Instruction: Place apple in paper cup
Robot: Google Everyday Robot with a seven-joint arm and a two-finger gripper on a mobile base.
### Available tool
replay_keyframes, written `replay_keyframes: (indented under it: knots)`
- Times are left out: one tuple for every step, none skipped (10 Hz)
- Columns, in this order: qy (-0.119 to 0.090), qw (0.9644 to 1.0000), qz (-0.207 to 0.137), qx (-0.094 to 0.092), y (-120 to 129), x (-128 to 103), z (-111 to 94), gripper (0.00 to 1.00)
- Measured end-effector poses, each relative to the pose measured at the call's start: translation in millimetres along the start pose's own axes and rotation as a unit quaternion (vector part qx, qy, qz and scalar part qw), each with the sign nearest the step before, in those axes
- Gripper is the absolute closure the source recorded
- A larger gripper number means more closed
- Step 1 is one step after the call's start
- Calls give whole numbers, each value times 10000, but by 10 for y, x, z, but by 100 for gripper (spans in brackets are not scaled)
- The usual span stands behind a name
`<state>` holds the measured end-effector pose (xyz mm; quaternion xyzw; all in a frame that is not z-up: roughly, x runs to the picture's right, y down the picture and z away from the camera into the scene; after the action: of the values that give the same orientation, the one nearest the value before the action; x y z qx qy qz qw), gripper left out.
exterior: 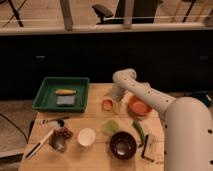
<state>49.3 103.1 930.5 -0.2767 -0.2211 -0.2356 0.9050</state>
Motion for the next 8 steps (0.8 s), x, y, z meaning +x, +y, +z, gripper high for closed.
replay_keyframes:
  knots:
    - [-13,10000,-5,-1,4,2,3,20]
    - [-22,10000,-5,3,4,2,5,20]
    - [-27,10000,-12,5,0,1,6,20]
    - [-36,10000,-20,10,-4,-2,6,20]
    - [-45,10000,-18,8,1,2,8,20]
    - [-59,10000,-26,10,1,0,9,20]
    - [-89,10000,-34,12,2,-3,18,20]
    - [-91,10000,-34,11,3,-1,16,20]
